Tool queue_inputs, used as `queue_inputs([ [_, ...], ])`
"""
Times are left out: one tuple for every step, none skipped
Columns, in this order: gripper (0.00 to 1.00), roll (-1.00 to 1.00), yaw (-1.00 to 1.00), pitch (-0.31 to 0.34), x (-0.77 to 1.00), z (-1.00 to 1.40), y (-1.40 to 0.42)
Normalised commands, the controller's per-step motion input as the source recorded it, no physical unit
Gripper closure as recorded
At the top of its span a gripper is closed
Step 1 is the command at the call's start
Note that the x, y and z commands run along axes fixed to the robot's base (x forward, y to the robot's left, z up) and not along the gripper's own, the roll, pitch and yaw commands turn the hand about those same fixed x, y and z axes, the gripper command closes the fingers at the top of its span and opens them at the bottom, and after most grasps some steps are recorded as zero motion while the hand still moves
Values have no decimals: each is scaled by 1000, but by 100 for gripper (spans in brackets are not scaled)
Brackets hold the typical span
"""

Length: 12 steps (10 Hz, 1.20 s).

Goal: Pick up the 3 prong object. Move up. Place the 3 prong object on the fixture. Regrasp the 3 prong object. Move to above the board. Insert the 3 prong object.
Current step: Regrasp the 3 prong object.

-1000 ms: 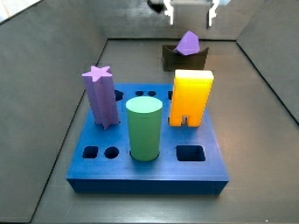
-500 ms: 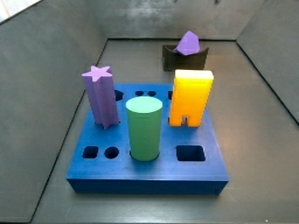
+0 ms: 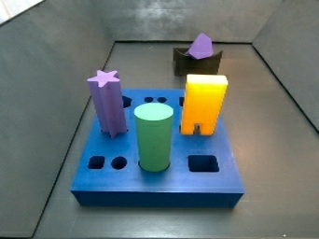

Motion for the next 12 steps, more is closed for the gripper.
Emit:
queue_inputs([
  [0,1000,25,28,-15,29,-36],
  [0,1000,25,25,-18,25,-33],
  [0,1000,26,23,-20,12,-25],
  [0,1000,26,18,-14,4,-23],
  [0,1000,26,16,-13,8,-21],
  [0,1000,27,12,-2,10,-18],
  [0,1000,28,10,1,8,-20],
  [0,1000,30,11,2,10,-18],
  [0,1000,31,16,1,8,-18],
  [0,1000,32,22,7,9,-19],
  [0,1000,34,30,18,10,-19],
  [0,1000,36,37,34,1,-22],
])
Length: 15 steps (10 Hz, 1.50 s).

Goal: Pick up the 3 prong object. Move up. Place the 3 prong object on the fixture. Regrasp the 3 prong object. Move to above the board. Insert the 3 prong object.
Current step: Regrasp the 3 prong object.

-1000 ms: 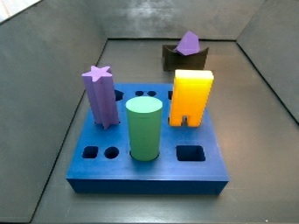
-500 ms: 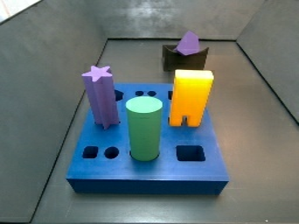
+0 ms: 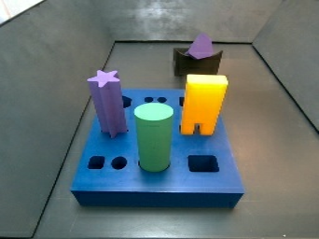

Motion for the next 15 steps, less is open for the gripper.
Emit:
queue_inputs([
  [0,1000,39,47,45,-3,-25],
  [0,1000,46,69,66,-4,-32],
  [0,1000,50,80,74,-5,-33],
  [0,1000,60,107,92,-4,-37],
  [0,1000,72,131,100,-1,-41],
  [0,1000,96,165,105,-8,-44],
  [0,1000,123,192,108,-9,-46],
  [0,945,172,222,110,-6,-51],
  [0,822,188,211,113,-8,-52],
  [0,576,212,180,115,-12,-54],
  [0,397,228,151,112,-9,-55],
  [0,243,233,103,102,3,-41],
  [0,205,232,76,95,-1,-41],
  [0,173,213,30,89,-12,-49],
  [0,169,201,25,93,-12,-52],
])
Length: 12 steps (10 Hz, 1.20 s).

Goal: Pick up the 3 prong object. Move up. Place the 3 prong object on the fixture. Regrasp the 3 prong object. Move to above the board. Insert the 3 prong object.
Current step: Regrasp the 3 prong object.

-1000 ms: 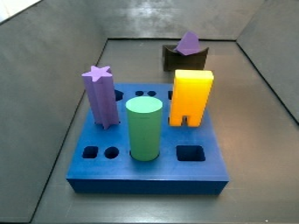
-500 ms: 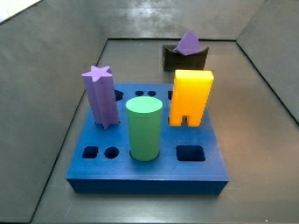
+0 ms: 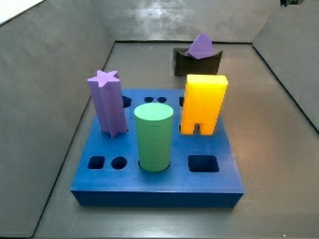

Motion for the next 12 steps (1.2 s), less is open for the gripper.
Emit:
queue_inputs([
  [0,108,241,36,34,-1000,39],
  [0,107,228,30,35,-1000,39],
  [0,104,198,-11,45,-1000,38],
  [0,91,165,-68,58,-1000,33],
  [0,78,123,-103,71,-1000,31],
  [0,71,99,-112,76,-1000,29],
  [0,75,52,-118,85,-1000,26],
  [0,76,12,-112,93,-1000,23],
  [0,72,-10,-100,100,-1000,20],
  [0,72,-23,-86,102,-1000,20],
  [0,71,-38,-59,112,-1000,15],
  [0,65,-44,-28,107,-825,9],
])
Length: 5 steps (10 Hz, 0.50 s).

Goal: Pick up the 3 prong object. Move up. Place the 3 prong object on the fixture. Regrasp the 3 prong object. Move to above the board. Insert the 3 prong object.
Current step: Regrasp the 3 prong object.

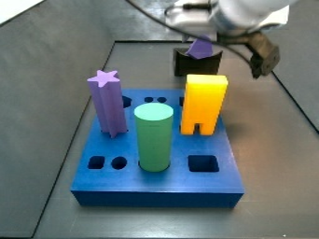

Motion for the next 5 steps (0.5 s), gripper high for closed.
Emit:
queue_inputs([
  [0,67,-40,-2,99,-666,3],
  [0,73,-30,18,94,-512,-3],
  [0,71,-17,34,94,-368,-7],
  [0,67,4,46,88,-187,-2],
  [100,0,0,0,0,0,0],
])
